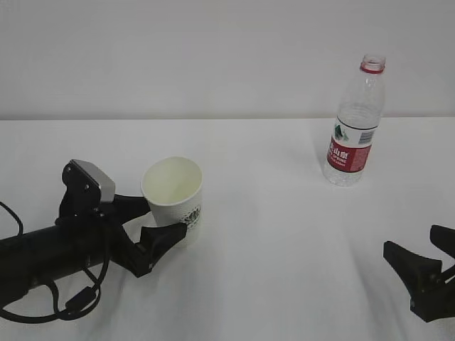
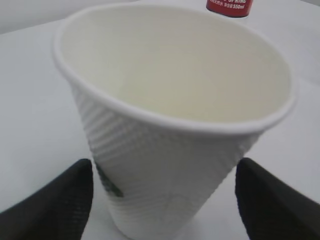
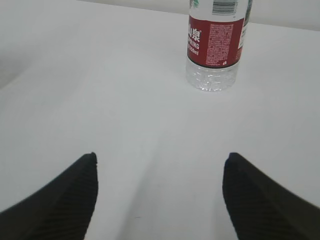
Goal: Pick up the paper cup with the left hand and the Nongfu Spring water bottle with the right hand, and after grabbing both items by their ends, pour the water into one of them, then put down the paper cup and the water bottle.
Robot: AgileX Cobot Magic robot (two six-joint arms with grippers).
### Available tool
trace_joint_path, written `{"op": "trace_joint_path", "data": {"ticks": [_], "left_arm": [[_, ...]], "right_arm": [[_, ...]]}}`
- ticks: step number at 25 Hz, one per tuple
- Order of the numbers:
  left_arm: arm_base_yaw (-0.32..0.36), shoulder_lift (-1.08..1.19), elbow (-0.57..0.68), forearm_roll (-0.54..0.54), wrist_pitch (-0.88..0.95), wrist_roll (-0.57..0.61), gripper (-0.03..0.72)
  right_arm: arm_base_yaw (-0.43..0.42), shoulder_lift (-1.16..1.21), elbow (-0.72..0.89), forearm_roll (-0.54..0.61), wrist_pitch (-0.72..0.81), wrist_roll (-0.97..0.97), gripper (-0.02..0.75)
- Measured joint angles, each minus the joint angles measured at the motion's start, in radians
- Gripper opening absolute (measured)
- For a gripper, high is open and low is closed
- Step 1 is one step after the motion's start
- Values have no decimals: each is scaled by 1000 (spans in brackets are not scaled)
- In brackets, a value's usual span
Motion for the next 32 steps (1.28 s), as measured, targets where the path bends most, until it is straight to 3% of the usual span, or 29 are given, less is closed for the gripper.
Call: {"op": "trace_joint_path", "data": {"ticks": [32], "left_arm": [[0, 37, -68, 39, 0, -14, 634]], "right_arm": [[0, 0, 0, -18, 0, 0, 587]]}}
